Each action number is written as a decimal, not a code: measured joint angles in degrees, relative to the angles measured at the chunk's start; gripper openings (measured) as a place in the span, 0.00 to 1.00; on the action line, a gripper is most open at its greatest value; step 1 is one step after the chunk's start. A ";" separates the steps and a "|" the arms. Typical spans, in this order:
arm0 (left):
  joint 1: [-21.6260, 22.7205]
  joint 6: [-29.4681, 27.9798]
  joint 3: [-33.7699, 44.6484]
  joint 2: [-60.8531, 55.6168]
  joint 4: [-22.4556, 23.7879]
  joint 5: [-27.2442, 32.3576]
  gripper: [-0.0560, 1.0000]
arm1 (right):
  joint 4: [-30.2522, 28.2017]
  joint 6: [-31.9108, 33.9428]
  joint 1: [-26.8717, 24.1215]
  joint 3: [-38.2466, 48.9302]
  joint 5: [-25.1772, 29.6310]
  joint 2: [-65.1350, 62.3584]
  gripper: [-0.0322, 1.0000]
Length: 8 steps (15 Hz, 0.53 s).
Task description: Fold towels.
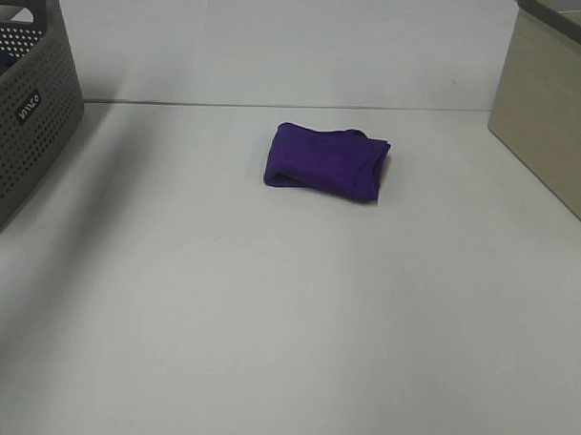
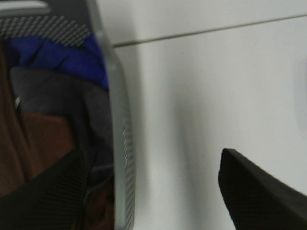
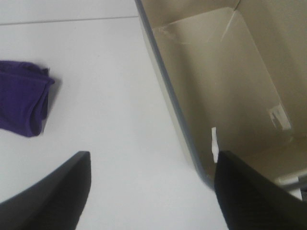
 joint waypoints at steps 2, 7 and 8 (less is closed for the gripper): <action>2.18 0.00 16.16 -15.64 0.00 0.06 0.72 | 0.17 0.00 0.00 11.29 0.00 -15.81 0.73; 2.52 -1.78 43.37 -50.48 1.55 -1.89 0.72 | -2.64 1.15 0.00 31.17 0.23 -48.53 0.73; 2.52 -1.78 48.13 -58.04 2.81 -3.32 0.72 | -3.27 1.15 0.00 35.12 0.29 -56.55 0.73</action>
